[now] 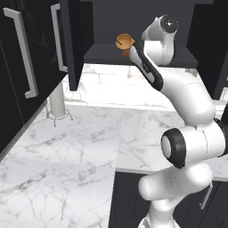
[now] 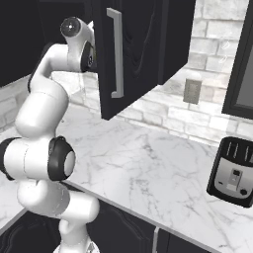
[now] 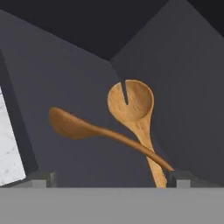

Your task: Organize the utensils by type. Pick up the wooden spoons from the counter and place them in the open cabinet. Then pick up the metallic utensils from the counter and place them in the open drawer.

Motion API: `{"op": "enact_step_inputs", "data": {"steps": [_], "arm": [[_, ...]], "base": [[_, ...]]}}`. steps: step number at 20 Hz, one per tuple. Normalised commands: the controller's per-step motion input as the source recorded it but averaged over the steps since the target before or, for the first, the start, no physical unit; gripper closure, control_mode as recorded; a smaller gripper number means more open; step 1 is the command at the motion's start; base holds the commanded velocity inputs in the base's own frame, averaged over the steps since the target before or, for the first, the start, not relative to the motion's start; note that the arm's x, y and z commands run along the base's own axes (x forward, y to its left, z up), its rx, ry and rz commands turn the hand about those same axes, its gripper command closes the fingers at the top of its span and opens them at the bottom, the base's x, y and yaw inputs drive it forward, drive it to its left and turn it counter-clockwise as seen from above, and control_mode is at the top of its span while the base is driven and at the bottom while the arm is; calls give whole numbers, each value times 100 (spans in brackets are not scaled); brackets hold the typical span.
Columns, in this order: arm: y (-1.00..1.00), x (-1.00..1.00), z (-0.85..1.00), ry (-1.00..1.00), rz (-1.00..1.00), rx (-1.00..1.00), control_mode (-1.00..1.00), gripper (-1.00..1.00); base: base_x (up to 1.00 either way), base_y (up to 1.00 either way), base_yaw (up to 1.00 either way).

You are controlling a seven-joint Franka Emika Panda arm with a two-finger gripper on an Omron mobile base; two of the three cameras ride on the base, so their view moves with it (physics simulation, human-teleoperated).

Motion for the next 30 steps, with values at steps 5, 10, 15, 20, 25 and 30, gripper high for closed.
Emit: {"op": "enact_step_inputs", "data": {"steps": [5,10,15,20,25,30], "arm": [[7,-78,0,0,0,-7,-100,-100],[3,-67,3,3,0,-3,-100,-100],[7,-74,2,3,0,-4,-100,-100],[12,-95,-6,-8,-5,-2,-100,-100],[14,-100,-9,-10,-27,8,-100,-100],[8,-100,-18,-13,-40,24,-100,-100]], "base": [[0,0,0],[0,0,0],[0,0,0],[0,0,0],[0,0,0],[0,0,0]]}}
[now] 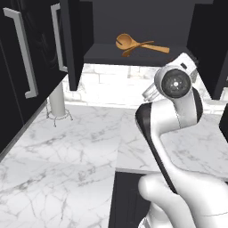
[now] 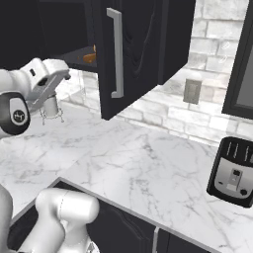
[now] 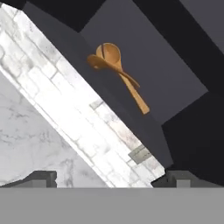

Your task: Organize the utensils by type. Pick up the wooden spoons from the counter and place them in the open cabinet. Then pick up the metallic utensils from the counter and place them in the open drawer.

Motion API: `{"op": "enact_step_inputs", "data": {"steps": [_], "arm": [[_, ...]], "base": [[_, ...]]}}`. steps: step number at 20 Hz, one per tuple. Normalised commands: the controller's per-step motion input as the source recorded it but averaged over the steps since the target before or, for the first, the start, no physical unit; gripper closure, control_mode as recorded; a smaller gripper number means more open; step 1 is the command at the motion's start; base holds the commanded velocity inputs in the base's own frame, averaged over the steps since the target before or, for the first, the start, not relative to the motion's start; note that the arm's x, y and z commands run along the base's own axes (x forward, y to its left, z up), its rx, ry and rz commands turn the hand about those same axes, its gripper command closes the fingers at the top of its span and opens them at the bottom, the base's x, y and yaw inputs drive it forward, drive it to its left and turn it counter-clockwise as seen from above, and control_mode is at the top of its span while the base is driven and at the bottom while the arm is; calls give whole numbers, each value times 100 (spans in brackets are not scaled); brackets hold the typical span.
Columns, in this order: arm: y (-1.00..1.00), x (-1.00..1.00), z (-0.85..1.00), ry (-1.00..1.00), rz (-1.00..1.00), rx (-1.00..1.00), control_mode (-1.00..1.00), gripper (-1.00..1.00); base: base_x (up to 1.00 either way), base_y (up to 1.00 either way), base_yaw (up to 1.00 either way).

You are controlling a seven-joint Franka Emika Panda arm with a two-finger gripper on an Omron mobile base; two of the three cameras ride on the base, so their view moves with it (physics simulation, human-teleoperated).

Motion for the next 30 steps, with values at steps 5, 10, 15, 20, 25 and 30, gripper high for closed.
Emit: {"op": "enact_step_inputs", "data": {"steps": [5,10,15,20,25,30], "arm": [[7,-91,-22,-1,-42,27,-100,-100],[-1,-44,-22,31,-34,35,-100,-100],[-1,-40,-37,37,-17,28,-100,-100],[1,-32,-55,26,-6,16,-100,-100],[0,-34,-81,-1,-3,3,-100,-100],[0,-28,-60,0,0,-1,-100,-100]], "base": [[0,0,0],[0,0,0],[0,0,0],[0,0,0],[0,0,0],[0,0,0]]}}
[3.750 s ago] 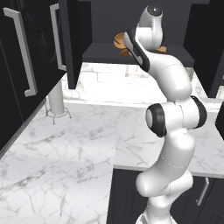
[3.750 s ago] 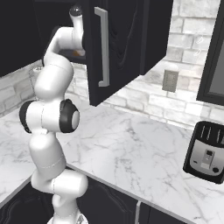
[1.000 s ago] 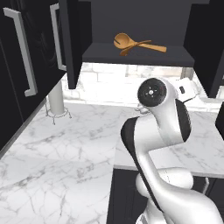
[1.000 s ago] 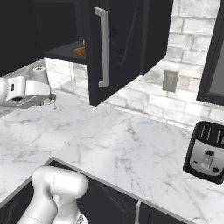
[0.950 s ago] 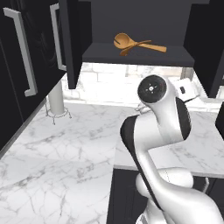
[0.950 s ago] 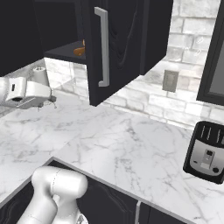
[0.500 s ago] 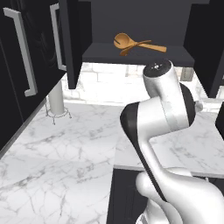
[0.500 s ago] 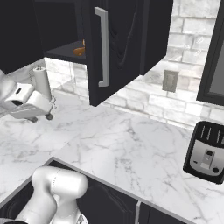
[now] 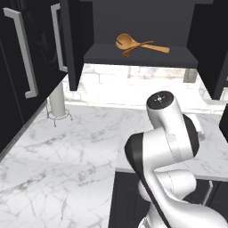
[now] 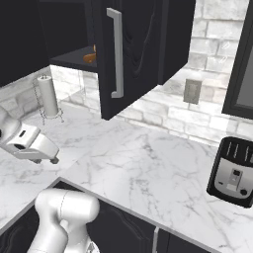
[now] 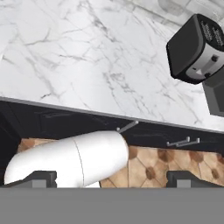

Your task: Organize the utensils by type. Pick up the wooden spoons from the counter and place them in the open cabinet. Then pick up the metallic utensils from the counter and place them in the open drawer.

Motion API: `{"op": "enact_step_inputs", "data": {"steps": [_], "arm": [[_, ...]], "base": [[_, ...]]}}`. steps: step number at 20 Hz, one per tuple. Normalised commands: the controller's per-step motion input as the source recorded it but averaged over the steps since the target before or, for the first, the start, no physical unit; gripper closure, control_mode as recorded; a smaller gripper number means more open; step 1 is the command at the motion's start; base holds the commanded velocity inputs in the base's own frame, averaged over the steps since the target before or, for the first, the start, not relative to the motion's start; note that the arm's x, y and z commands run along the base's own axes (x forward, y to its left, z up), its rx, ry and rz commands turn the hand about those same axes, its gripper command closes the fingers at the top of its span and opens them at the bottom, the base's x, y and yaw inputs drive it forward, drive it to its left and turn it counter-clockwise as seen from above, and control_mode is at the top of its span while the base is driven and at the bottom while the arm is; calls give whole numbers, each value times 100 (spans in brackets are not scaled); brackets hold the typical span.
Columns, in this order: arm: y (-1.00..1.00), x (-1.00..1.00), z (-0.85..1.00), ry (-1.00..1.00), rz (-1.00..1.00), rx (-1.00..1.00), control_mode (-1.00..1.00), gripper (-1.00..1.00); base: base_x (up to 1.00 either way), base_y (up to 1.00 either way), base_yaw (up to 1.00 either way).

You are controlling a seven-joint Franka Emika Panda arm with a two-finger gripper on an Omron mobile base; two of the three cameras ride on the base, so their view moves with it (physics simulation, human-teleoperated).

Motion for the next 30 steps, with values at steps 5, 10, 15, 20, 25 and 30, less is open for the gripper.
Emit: {"op": "enact_step_inputs", "data": {"steps": [5,10,15,20,25,30], "arm": [[0,-17,-18,6,4,0,-100,-100],[0,0,0,3,8,7,-100,-100],[0,0,0,0,0,0,-100,-100],[0,0,0,0,0,0,-100,-100],[0,0,0,0,0,0,-100,-100],[0,-5,-1,0,1,-1,-100,-100]], "base": [[0,0,0],[0,0,0],[0,0,0],[0,0,0],[0,0,0],[0,0,0]]}}
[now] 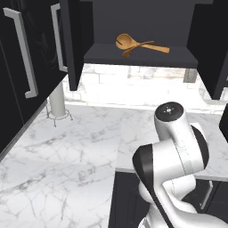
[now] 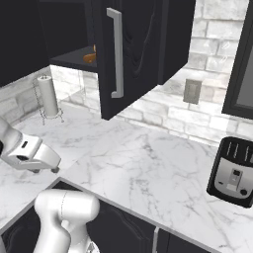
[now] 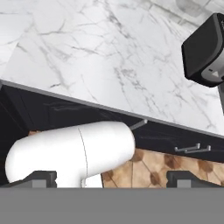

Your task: Organize the utensils by type. Pick up the wooden spoons from the counter and place them in the open cabinet. Then pick up the metallic utensils from the counter and place them in the open drawer.

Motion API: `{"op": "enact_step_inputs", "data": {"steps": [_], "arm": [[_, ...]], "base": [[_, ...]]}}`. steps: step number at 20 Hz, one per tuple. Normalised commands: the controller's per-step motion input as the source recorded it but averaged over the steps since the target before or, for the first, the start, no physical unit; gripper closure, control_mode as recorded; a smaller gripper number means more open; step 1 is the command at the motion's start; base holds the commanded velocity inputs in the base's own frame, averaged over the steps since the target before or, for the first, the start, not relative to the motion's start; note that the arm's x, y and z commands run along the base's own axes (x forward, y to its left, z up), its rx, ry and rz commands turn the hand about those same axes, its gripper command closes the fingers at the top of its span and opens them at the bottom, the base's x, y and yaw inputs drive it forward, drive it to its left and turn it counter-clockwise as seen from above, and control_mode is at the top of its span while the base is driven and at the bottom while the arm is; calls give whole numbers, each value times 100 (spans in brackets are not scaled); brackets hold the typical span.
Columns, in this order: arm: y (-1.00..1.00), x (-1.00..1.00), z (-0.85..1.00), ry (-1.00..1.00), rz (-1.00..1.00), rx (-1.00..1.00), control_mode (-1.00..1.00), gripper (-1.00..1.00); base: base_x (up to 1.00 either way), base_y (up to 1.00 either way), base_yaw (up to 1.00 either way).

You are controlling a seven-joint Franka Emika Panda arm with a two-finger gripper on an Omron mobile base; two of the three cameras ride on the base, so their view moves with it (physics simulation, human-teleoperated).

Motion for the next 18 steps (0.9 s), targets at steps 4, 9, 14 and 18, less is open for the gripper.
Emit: {"op": "enact_step_inputs", "data": {"steps": [4,9,14,18], "arm": [[1,-11,-3,0,3,-2,100,-100],[0,0,0,0,0,0,100,-100],[0,0,0,0,0,0,100,-100],[0,0,0,0,0,0,100,-100]], "base": [[-49,1,7],[-72,-9,6],[-69,-30,57],[-60,-28,96]]}}
